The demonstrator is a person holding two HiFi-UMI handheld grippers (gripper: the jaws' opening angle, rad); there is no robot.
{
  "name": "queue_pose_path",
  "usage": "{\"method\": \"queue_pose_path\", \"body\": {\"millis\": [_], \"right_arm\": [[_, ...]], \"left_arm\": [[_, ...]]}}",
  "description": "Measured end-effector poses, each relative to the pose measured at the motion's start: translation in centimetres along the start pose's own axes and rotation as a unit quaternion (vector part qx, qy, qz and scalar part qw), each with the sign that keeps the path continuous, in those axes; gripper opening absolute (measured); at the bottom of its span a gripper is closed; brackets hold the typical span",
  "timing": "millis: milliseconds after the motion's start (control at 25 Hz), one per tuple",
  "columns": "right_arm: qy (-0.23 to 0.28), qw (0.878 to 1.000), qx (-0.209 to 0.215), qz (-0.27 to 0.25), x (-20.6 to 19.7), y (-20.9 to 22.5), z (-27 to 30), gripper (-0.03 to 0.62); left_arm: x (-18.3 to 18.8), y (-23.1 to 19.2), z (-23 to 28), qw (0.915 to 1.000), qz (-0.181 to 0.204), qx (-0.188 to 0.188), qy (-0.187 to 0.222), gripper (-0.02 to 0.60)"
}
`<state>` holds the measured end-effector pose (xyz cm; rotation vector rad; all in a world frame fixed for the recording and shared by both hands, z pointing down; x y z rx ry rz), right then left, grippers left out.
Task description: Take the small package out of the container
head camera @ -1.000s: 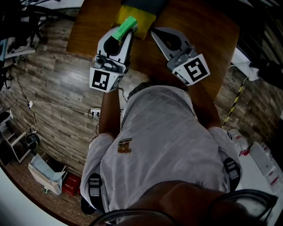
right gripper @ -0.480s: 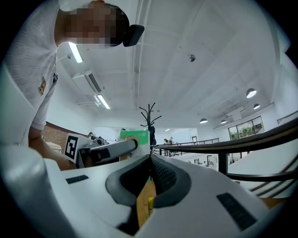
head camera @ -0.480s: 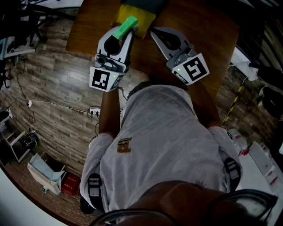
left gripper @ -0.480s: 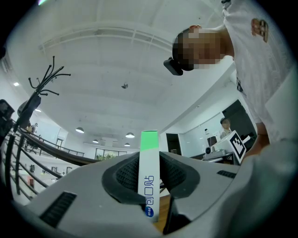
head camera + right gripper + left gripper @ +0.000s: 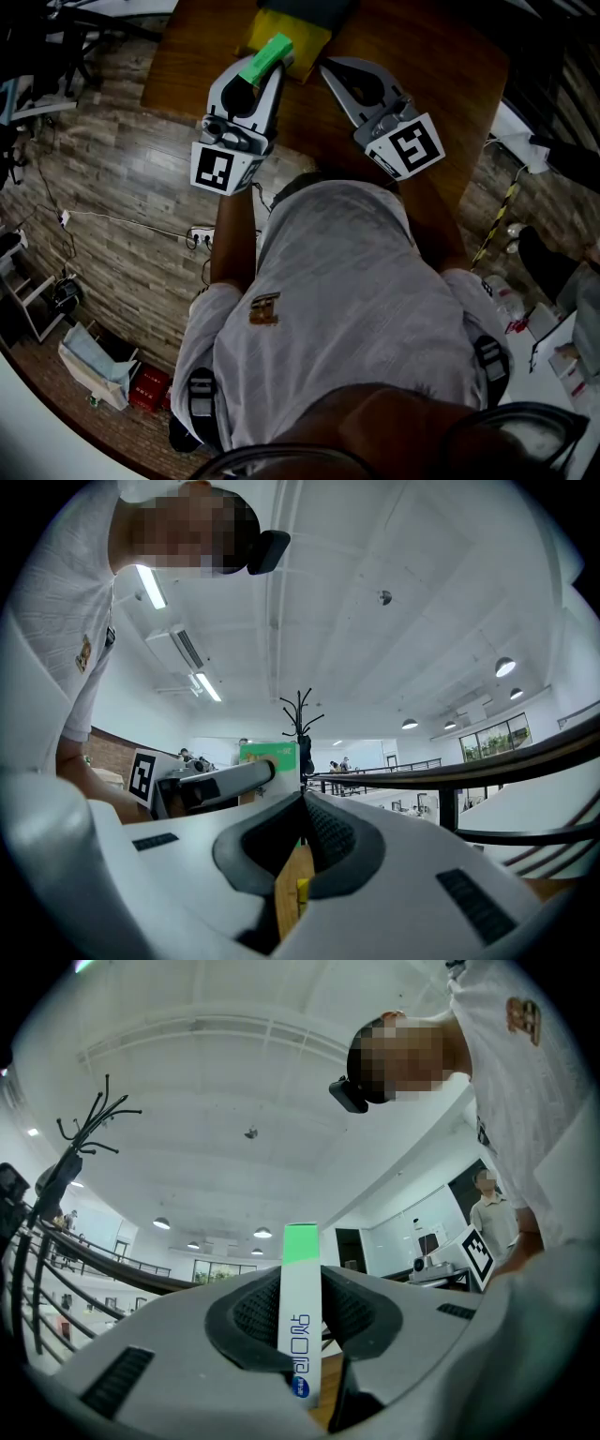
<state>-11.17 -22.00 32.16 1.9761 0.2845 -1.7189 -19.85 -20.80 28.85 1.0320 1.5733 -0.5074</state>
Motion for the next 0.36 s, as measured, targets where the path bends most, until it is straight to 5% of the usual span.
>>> {"method": "queue_pose_path", "body": {"millis": [360], "right_arm": [[0.005, 1.0, -0.001, 0.001, 0.04, -0.09, -0.21, 0.031]], "left_arm": [[0.03, 0.18, -0.05, 1.0, 0.001, 0.0, 0.0, 0.106]]}}
Point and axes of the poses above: the fingertips, and each gripper's own axes: z forward along the fingers, y to its right, x out of its top, the point moved 2 cm from there along -z, backward along the fingers, and after that the axes turned 11 degrees about z, right-handed, at the moved point
